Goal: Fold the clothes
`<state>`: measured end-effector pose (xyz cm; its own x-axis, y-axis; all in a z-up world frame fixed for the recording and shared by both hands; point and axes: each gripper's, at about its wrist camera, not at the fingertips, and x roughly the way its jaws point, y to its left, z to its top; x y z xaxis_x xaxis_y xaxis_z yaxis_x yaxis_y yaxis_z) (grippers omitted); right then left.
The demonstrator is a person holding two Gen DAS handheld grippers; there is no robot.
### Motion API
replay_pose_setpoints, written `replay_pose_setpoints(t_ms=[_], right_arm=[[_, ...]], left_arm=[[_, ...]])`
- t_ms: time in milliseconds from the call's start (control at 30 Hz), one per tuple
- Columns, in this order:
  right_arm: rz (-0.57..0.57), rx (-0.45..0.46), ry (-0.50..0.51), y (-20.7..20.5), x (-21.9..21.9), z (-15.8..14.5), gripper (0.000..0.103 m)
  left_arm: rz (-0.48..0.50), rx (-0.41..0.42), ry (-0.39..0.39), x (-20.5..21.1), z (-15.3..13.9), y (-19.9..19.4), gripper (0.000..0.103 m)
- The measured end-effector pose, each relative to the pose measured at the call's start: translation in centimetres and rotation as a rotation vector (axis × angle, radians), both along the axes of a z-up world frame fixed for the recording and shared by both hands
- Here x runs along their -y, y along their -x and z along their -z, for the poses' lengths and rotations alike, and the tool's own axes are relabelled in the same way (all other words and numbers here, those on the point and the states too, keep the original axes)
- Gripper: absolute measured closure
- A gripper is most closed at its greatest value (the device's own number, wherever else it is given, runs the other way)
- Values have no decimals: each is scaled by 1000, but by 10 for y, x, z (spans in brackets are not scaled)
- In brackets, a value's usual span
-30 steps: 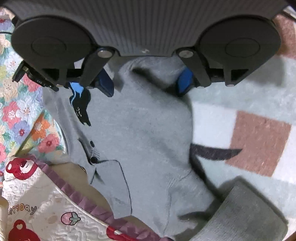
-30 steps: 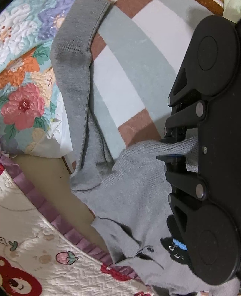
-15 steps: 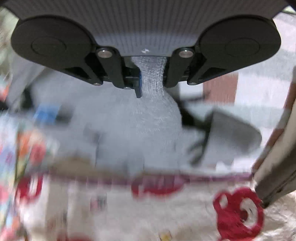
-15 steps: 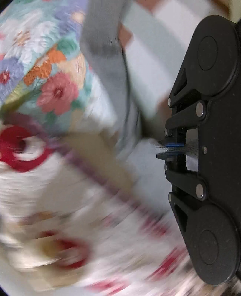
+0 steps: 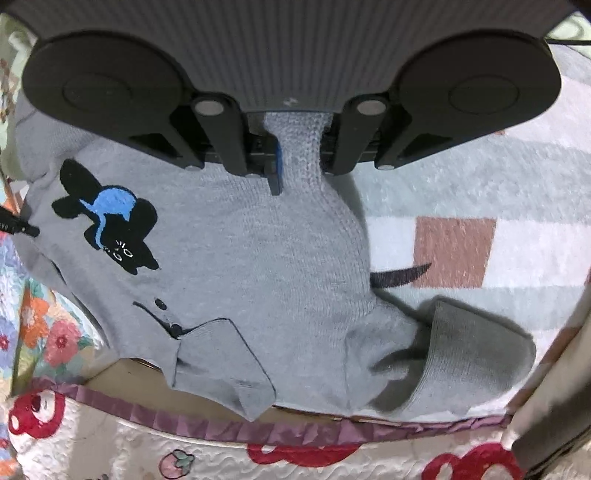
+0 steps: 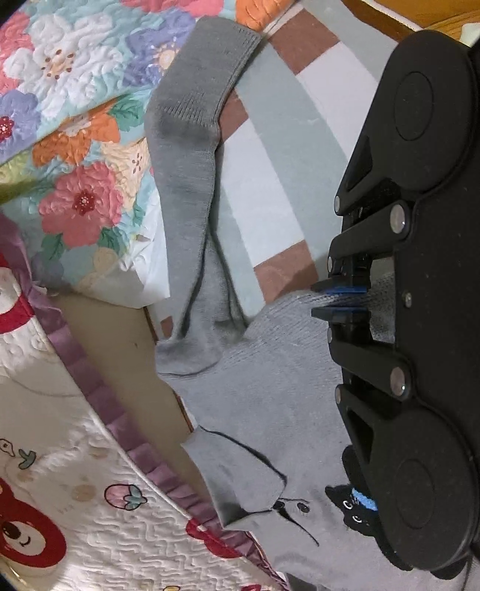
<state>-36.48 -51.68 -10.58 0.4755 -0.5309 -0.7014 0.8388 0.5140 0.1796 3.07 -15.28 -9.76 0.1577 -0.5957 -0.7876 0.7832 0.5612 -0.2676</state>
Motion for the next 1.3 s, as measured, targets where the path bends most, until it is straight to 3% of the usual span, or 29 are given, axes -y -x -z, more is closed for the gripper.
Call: replay_pose_setpoints(t_ms=[233,333,467,567,633,700,800,900,967,1033,1100,1200,1300], right_arm=[[5,-106,13,-2,-5,9,96],[44,-113,-4,4,-4,13,97],[185,-180,18,16,3,9,97],[215,-186,52,14,2,0,91],[161,-148,58,-1,-2,-5,89],[108,-111,64,-17,-6,-11,89],[28,-55,72,-39,-11,-18,89],[-106,-27,122,-89,-19,-31,89],[-212,-41,188,-132,-26,-45,89],[-357,-26,235,-183,-33,-66,89],[-499,-1,281,-231,-45,-86,89],[-696,37,312,-296,-71,-102,89],[-840,33,290,-341,-102,-85,88]], left_arm=[[34,-9,-58,5,9,3,96],[16,-70,-46,1,14,-3,95],[6,-60,-29,-3,9,-4,89],[-16,-38,50,-11,-5,-7,88],[-70,-21,179,-26,-24,-15,83],[-136,35,251,-39,-39,-25,75],[-200,76,236,-47,-45,-42,67],[-272,37,245,-50,-46,-63,64],[-334,-20,310,-51,-57,-79,62],[-328,-5,355,-44,-78,-89,57],[-270,89,326,-21,-97,-90,36],[-247,182,237,14,-91,-90,36],[-284,254,163,23,-61,-93,36]])
